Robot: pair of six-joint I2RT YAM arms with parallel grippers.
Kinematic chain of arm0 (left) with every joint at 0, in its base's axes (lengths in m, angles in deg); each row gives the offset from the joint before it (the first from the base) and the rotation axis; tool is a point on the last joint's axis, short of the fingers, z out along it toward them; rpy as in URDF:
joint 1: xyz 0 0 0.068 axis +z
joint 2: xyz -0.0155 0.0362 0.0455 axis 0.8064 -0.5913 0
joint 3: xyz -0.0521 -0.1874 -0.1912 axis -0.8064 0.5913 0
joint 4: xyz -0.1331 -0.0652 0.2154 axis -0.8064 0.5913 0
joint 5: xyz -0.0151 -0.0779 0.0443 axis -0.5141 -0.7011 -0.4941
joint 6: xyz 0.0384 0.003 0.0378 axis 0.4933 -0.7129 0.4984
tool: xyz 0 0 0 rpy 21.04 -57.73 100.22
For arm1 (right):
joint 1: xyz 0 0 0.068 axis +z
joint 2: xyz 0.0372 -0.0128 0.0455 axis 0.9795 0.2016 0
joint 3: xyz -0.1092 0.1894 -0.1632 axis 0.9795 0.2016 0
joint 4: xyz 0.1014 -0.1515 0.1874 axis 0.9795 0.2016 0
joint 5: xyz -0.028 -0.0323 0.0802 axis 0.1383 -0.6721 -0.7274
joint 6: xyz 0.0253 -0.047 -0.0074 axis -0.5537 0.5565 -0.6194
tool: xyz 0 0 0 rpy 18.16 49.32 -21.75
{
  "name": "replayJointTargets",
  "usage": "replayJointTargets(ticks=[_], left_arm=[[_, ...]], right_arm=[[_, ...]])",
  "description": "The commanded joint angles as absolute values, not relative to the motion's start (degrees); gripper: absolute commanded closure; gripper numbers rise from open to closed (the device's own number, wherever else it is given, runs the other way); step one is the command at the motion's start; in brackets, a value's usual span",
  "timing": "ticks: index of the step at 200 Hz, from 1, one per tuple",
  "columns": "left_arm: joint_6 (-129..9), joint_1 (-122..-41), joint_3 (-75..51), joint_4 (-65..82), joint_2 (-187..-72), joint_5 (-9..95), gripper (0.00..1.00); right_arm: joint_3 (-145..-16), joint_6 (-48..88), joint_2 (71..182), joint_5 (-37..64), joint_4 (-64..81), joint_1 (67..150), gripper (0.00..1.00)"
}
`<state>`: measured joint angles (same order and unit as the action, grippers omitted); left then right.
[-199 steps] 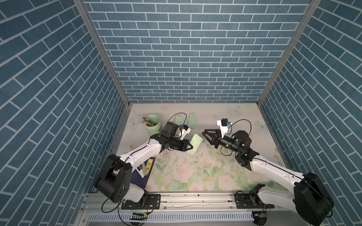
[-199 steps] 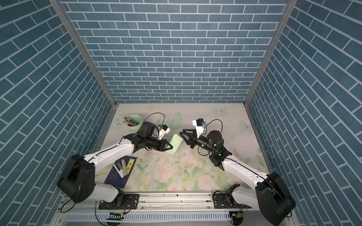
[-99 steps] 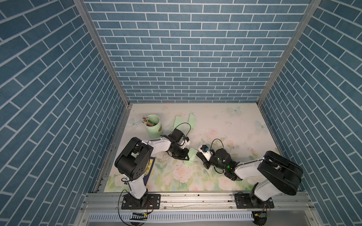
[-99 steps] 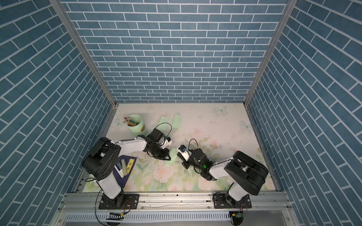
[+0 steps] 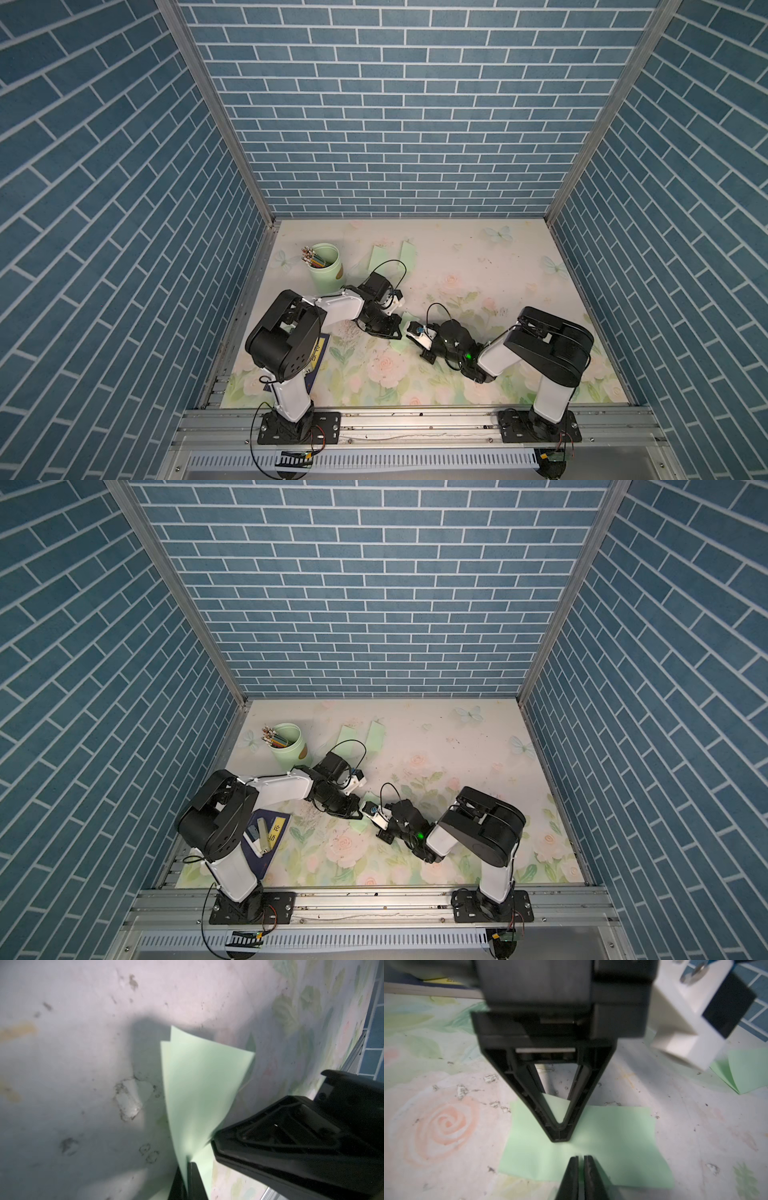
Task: Fold the square paper along the opposite sides
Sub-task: Smooth out the paper at the center of the board.
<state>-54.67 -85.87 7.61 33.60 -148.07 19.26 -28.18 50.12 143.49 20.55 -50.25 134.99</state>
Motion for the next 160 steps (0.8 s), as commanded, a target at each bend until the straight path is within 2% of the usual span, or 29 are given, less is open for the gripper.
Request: replayJointTargets(ticks=[1,33,69,92,160], left_arm=[[-53.38,-86.01,6.68,34.78,-148.95,21.25,0.96],[-53.64,-86.02,6.59,35.04,-148.6,22.06,0.9],[-54.21,-85.97,6.44,34.87,-149.4,23.35,0.88],[-54.31,-85.98,6.07,35.37,-150.48,24.62,1.0],[-54.25,-85.78,6.15,35.57,-150.51,25.98,1.0]], right_arm=[[-29.48,52.9,145.69,23.13,-51.42,135.4,0.88],[-29.24,52.47,145.85,24.94,-49.71,135.74,0.89],[-27.36,51.33,145.01,25.78,-50.04,135.81,0.91],[-26.64,50.71,144.49,25.4,-51.19,135.86,0.91],[-28.17,49.84,140.74,21.66,-57.3,135.96,0.94]])
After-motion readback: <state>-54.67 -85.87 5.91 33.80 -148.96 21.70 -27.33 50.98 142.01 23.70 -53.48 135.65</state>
